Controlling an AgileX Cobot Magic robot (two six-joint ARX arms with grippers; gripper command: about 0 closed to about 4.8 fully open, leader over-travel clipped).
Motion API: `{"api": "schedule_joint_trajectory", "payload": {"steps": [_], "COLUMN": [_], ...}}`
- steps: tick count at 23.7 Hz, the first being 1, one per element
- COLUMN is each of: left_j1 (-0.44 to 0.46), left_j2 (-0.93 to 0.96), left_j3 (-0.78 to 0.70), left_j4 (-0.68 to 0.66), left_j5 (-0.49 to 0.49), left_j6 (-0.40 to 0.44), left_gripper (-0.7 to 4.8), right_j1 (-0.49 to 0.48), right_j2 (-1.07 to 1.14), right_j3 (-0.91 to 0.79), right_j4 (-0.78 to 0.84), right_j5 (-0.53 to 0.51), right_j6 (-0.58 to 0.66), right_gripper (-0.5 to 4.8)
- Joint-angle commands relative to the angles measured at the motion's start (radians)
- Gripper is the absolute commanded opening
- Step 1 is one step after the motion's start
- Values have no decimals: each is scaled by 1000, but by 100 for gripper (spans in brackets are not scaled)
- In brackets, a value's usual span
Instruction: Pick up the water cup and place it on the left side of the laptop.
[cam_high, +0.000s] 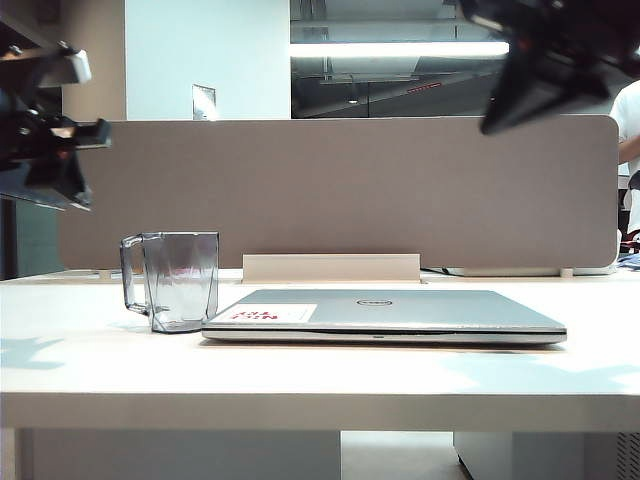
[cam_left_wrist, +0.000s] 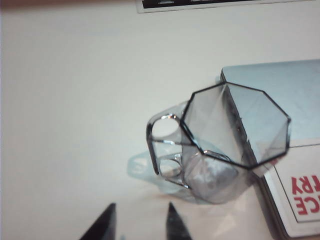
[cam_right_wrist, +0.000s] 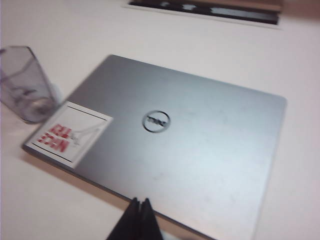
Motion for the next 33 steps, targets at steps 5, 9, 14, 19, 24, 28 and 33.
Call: {"api": "schedule_joint_trajectory", "payload": {"steps": [5,9,14,19,24,28,33], "left_j1": [0,-10,-51,-87,-87,-87,-87], "left_j2": [-169,-239,-338,-429,-537,-617,-729], "left_j3": [-124,-181,-266,-336,-420,-457,-481], "left_j4": [31,32,31,14,-17,-64,-155], "left_j5": [1,40,45,43,46,46,46], "left_j6": [-45,-56,-104,-135,-181,-199,-192], "left_gripper": [120,116,110,65,61,51,47], "right_j1": [-39,-59,-92,-95,-94,-94,-94], "right_j2": [-166,-267,-353,-403,-437,-452,-454], "right_j3": [-216,-310,-427,-497,-563,-585,-616], "right_j4": [137,162,201,204,209,206,201], "right_j5": [118,182,175,175,167,167,154], "right_j6": [45,45,45,76,110,127,127], "right_gripper": [-5,-5,-5,-5,-5,-5,-5]}}
